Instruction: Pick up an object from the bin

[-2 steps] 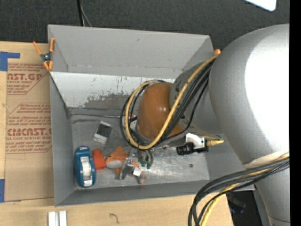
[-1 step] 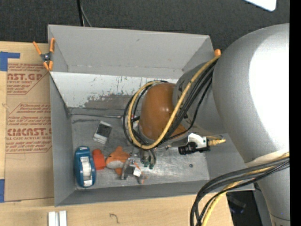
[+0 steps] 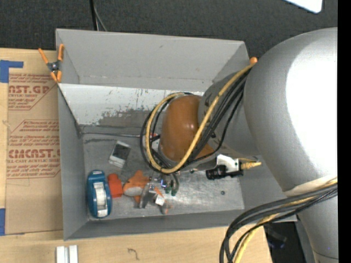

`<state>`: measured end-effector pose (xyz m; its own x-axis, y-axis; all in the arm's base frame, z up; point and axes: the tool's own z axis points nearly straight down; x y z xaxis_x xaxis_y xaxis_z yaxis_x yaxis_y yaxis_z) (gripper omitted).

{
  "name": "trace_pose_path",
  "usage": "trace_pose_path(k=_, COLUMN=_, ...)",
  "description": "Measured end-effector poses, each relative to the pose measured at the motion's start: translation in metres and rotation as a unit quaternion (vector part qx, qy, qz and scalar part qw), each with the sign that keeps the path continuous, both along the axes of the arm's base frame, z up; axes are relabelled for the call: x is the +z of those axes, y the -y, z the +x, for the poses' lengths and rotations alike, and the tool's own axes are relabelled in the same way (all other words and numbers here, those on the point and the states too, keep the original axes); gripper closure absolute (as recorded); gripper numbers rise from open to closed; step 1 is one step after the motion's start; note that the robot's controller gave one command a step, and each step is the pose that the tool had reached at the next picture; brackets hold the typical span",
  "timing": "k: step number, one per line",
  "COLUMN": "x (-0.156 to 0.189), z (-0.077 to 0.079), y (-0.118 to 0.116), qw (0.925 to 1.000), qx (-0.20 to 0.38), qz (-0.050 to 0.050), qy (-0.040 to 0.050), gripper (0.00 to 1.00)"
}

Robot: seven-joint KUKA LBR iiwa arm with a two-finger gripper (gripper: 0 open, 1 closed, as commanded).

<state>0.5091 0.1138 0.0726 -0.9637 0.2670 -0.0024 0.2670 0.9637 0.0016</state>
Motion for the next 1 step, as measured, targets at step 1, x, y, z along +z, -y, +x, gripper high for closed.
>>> trace_pose_path(k=1, x=0.001, z=0.0005, y=-0.0006, qw=1.0, qx=0.0, qz=0.001, qy=0.0003, gripper=1.0)
